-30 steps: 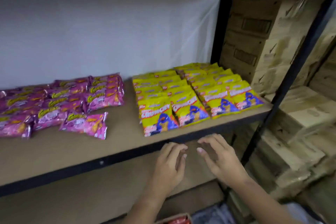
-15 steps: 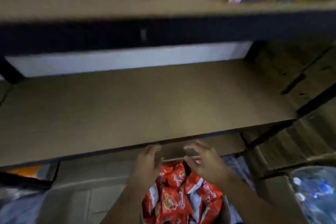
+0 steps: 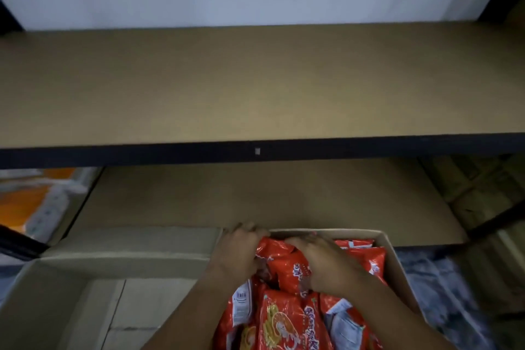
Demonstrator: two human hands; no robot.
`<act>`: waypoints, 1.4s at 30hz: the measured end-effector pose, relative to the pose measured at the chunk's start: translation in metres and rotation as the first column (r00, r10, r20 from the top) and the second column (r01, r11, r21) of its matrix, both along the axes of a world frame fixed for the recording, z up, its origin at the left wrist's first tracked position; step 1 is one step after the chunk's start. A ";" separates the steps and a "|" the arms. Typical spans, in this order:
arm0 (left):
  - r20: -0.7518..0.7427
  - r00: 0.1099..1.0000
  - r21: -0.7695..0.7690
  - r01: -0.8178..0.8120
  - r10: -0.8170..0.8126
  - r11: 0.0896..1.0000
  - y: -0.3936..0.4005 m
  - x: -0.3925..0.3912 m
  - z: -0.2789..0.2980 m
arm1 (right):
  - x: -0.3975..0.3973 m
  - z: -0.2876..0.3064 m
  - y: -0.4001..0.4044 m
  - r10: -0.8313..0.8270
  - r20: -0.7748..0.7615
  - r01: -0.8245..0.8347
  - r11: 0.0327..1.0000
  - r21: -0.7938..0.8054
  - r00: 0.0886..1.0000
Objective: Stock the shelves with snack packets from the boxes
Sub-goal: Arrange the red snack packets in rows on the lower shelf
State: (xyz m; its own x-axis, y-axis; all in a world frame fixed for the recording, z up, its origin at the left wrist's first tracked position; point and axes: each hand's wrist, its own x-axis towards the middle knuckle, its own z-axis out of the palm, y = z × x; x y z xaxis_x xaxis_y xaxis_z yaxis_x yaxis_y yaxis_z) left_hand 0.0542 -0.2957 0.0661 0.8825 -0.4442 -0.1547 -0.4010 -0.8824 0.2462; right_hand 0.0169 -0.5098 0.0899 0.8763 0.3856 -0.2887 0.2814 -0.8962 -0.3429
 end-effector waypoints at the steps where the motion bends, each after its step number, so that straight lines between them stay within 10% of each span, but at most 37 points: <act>1: 0.018 1.000 -0.014 -0.005 0.005 1.000 0.001 -0.001 -0.004 | -0.001 -0.003 0.000 -0.022 -0.004 0.022 1.000 -0.006 1.000; 12: 0.052 0.992 -0.045 -0.113 0.115 0.993 -0.005 -0.023 -0.005 | -0.018 -0.003 0.013 -0.106 0.077 0.111 0.991 -0.077 0.991; 21: 0.120 0.967 -0.418 -0.155 0.223 0.895 0.010 -0.045 0.036 | -0.040 0.032 0.014 -0.221 0.280 0.220 0.975 0.036 0.934; 42: 0.297 0.805 -0.862 -0.006 0.514 0.508 0.174 -0.060 0.262 | -0.037 0.206 0.160 -0.481 0.398 0.055 0.688 0.723 0.781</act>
